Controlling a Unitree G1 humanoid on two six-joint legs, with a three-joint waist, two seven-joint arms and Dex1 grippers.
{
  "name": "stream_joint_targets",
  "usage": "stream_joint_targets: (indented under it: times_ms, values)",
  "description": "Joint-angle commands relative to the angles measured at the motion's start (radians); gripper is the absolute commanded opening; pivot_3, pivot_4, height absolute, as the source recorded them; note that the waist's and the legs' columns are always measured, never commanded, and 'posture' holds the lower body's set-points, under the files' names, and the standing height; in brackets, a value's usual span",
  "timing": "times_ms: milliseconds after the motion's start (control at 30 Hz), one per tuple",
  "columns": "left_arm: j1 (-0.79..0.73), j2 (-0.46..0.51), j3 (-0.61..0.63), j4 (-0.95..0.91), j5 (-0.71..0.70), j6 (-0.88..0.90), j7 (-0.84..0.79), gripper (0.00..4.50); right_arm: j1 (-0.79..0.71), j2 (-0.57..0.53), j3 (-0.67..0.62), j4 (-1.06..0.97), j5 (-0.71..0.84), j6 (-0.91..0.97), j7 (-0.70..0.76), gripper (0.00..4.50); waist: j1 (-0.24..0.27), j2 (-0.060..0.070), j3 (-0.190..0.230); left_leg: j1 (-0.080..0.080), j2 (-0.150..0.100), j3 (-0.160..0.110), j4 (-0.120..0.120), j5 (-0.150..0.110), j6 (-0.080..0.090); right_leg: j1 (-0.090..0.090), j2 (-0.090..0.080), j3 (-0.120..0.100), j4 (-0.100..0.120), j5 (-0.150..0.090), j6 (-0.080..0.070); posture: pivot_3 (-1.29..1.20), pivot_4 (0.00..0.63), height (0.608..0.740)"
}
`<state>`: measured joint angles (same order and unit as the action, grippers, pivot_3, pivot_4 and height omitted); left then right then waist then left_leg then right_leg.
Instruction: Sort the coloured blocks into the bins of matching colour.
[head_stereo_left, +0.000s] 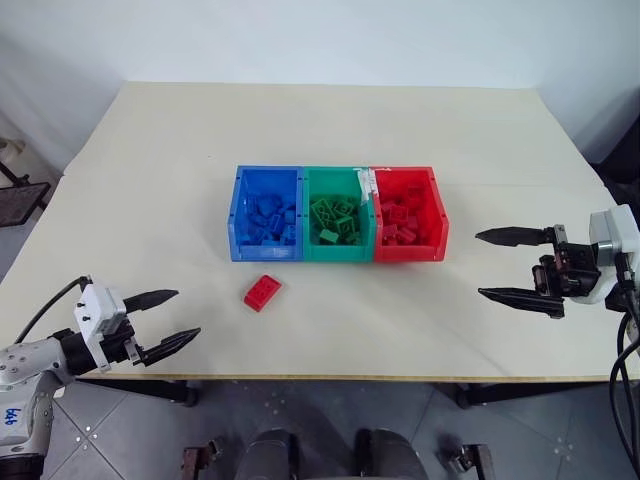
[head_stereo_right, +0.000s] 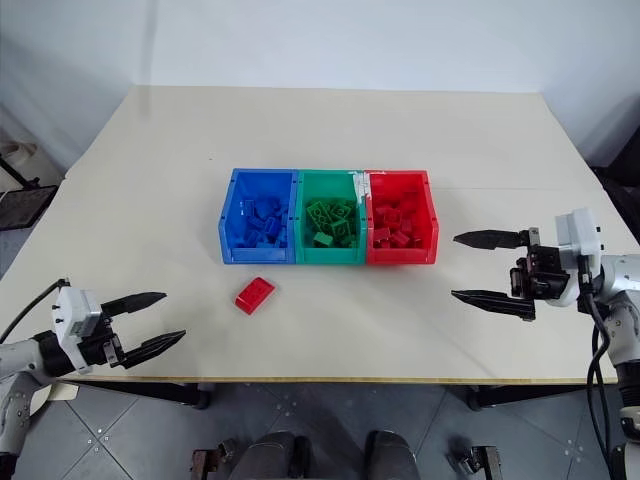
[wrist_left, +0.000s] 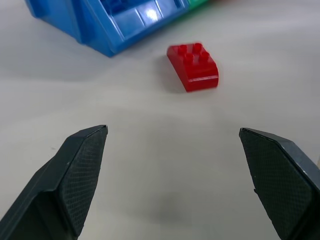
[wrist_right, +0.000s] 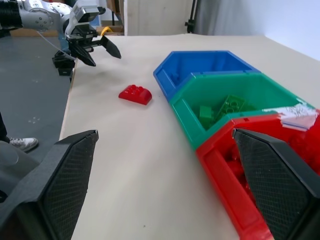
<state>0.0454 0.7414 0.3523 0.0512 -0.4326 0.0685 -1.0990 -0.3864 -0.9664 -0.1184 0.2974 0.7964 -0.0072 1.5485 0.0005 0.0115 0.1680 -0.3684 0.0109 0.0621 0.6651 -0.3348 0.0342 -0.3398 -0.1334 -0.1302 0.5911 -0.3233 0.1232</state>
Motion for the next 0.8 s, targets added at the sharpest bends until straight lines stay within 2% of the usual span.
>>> stream_joint_targets:
  times_ms: [33, 167, 400, 533, 633, 800]
  values:
    - [-0.066, -0.026, -0.078, -0.065, 0.044, 0.006, 0.062, 4.49, -0.018, 0.003, -0.033, -0.003, -0.023, 0.007, 0.066, 4.50, 0.002, 0.000, 0.000, 0.000, 0.000, 0.000, 0.000, 0.000, 0.000, 0.000, 0.000, 0.000, 0.000, 0.000, 0.000, 0.00, 0.150, 0.740]
    - [-0.171, -0.110, -0.202, -0.078, 0.140, 0.059, 0.201, 4.49, -0.026, 0.012, -0.033, 0.007, -0.045, 0.006, 0.066, 4.50, 0.007, 0.000, 0.000, 0.000, -0.001, 0.000, 0.000, 0.000, 0.000, 0.001, 0.000, 0.000, 0.000, 0.000, 0.000, 0.00, 0.150, 0.740]
    - [-0.263, -0.223, -0.342, -0.031, 0.249, 0.104, 0.335, 4.49, -0.029, 0.023, -0.045, 0.007, -0.066, 0.007, 0.065, 4.50, 0.005, 0.000, 0.000, 0.001, -0.001, 0.003, 0.000, 0.000, 0.000, 0.000, 0.003, -0.003, 0.001, 0.000, 0.000, 0.00, 0.150, 0.740]
    - [-0.271, -0.240, -0.389, -0.033, 0.292, 0.159, 0.372, 4.49, -0.018, 0.029, -0.057, -0.005, -0.078, 0.009, 0.060, 4.50, 0.014, -0.001, -0.001, 0.001, -0.001, 0.003, 0.001, 0.001, 0.001, 0.000, 0.003, -0.003, 0.001, 0.000, 0.001, 0.00, 0.150, 0.740]
    - [-0.251, -0.226, -0.410, -0.066, 0.302, 0.209, 0.374, 3.87, -0.010, 0.031, -0.064, -0.016, -0.083, 0.010, 0.049, 4.50, 0.021, -0.001, -0.001, 0.001, -0.001, 0.003, 0.001, 0.001, 0.001, 0.001, 0.003, -0.002, 0.001, 0.000, 0.001, 0.00, 0.150, 0.740]
    - [-0.234, -0.218, -0.394, -0.117, 0.276, 0.237, 0.377, 2.32, -0.005, 0.029, -0.081, -0.013, -0.087, 0.014, 0.057, 4.50, 0.022, -0.001, -0.001, 0.001, -0.001, 0.003, 0.001, 0.001, 0.001, 0.001, 0.002, -0.002, 0.000, 0.000, 0.001, 0.00, 0.150, 0.740]
